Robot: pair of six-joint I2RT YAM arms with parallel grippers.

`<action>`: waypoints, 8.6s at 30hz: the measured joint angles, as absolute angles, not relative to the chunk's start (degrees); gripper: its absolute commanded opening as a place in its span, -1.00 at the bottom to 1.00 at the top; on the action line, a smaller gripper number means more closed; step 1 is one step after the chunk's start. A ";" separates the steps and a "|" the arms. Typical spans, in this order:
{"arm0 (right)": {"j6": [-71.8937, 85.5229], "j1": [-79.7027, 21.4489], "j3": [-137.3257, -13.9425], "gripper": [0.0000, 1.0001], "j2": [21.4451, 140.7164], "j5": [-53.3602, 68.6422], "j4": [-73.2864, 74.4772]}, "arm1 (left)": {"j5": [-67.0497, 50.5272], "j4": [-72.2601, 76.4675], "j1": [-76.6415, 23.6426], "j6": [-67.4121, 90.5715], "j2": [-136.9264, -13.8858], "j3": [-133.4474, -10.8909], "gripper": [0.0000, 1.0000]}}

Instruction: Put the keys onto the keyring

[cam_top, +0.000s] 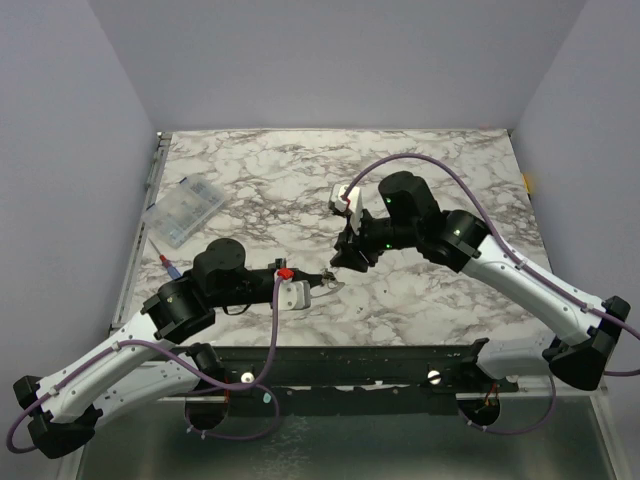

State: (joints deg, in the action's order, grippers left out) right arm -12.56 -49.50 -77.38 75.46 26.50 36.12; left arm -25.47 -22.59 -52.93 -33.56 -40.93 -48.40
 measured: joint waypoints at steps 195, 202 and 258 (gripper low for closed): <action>-24.23 -46.26 -84.51 -0.99 69.19 39.99 46.78 | -25.15 -19.44 -53.12 -10.59 -55.37 -65.25 -0.66; -25.36 -46.09 -82.46 -0.99 67.46 41.54 46.68 | -28.62 -19.55 -53.12 -11.03 -56.07 -65.25 -0.98; -17.89 -46.41 -77.80 0.08 60.64 37.50 27.14 | -23.86 22.68 -53.58 -6.11 -39.62 -40.36 -1.00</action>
State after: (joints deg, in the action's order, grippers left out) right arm -17.89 -46.41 -77.80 60.64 37.50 27.14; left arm -23.86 22.68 -53.58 -6.11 -39.62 -40.36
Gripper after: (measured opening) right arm 0.549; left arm 0.018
